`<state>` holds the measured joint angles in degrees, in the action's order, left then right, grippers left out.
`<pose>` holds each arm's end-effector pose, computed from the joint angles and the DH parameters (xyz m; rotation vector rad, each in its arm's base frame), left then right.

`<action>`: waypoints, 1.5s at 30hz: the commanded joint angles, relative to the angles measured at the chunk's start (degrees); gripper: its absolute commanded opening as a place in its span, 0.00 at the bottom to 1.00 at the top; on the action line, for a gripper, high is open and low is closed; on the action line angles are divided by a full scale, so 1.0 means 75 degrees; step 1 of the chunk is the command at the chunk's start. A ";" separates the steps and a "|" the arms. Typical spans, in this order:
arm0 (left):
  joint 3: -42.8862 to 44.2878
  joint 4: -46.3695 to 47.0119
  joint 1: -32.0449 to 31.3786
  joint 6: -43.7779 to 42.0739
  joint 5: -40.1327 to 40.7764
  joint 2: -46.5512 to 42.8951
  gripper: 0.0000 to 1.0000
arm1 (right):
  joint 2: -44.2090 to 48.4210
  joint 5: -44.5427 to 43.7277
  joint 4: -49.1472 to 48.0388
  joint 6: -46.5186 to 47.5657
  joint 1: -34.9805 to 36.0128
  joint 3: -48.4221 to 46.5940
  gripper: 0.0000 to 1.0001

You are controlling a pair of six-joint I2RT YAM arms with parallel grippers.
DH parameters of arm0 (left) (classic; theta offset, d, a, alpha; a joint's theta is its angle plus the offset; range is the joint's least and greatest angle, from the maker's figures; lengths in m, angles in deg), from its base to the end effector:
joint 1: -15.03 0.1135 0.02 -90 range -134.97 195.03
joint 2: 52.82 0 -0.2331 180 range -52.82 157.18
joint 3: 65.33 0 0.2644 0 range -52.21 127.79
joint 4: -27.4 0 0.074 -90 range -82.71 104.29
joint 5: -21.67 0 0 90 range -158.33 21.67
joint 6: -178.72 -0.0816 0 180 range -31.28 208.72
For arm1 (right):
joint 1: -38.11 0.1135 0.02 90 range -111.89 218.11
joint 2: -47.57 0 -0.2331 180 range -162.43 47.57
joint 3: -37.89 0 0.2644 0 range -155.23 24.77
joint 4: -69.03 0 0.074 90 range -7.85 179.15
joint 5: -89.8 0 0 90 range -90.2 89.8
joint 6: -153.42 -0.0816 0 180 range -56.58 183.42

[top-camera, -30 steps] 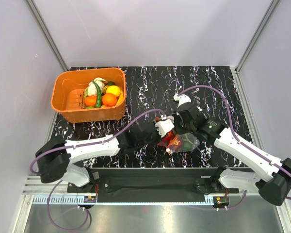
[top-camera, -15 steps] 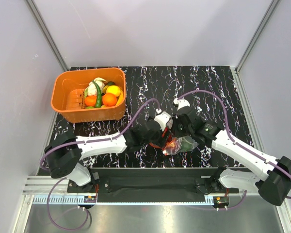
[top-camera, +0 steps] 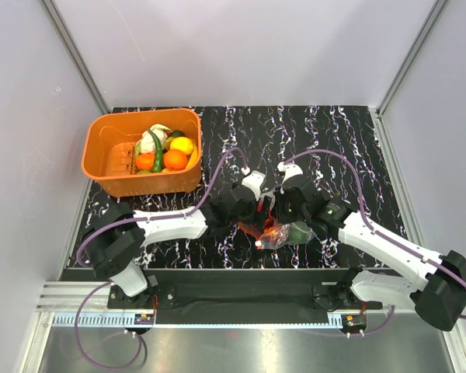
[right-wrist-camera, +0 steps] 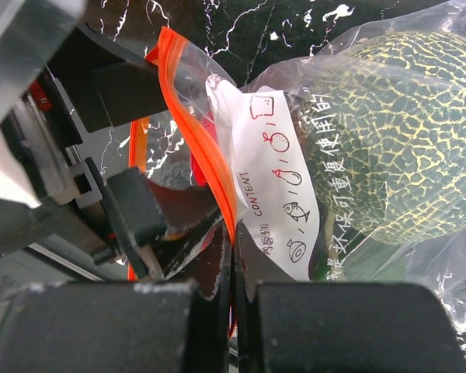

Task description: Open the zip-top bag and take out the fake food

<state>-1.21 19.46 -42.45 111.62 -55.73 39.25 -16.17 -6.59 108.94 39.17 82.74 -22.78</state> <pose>0.2228 -0.3163 0.1325 0.5429 2.1672 -0.5471 0.2159 0.2003 0.2026 -0.3616 2.3361 0.4726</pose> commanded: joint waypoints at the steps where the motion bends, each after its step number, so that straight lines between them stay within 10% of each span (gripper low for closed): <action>1: 0.0067 0.0904 0.0011 0.0228 -0.0355 0.0052 0.81 | -0.0055 -0.0015 -0.0337 -0.0118 -0.0031 0.0035 0.00; 14: 0.0325 0.0166 0.0011 0.0299 -0.0426 0.0696 0.79 | 0.0038 0.0114 -0.0360 -0.0212 -0.0195 0.0117 0.00; 19: 0.0243 0.0260 0.0011 0.0182 -0.0532 0.0556 0.39 | 0.0062 0.0103 -0.0349 -0.0224 -0.0242 0.0164 0.00; 23: 0.0068 0.0248 0.0011 0.0041 -0.0532 0.0031 0.29 | 0.0120 0.0044 -0.0302 -0.0235 -0.0313 0.0199 0.00; 45: -0.0531 -0.1789 0.0677 -0.0310 -0.0626 -0.3591 0.27 | 0.0331 -0.0003 -0.0114 -0.0130 -0.0524 0.0059 0.00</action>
<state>-4.73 9.40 -40.11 111.01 -61.46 17.06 -15.43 -6.16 108.54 37.88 79.30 -21.19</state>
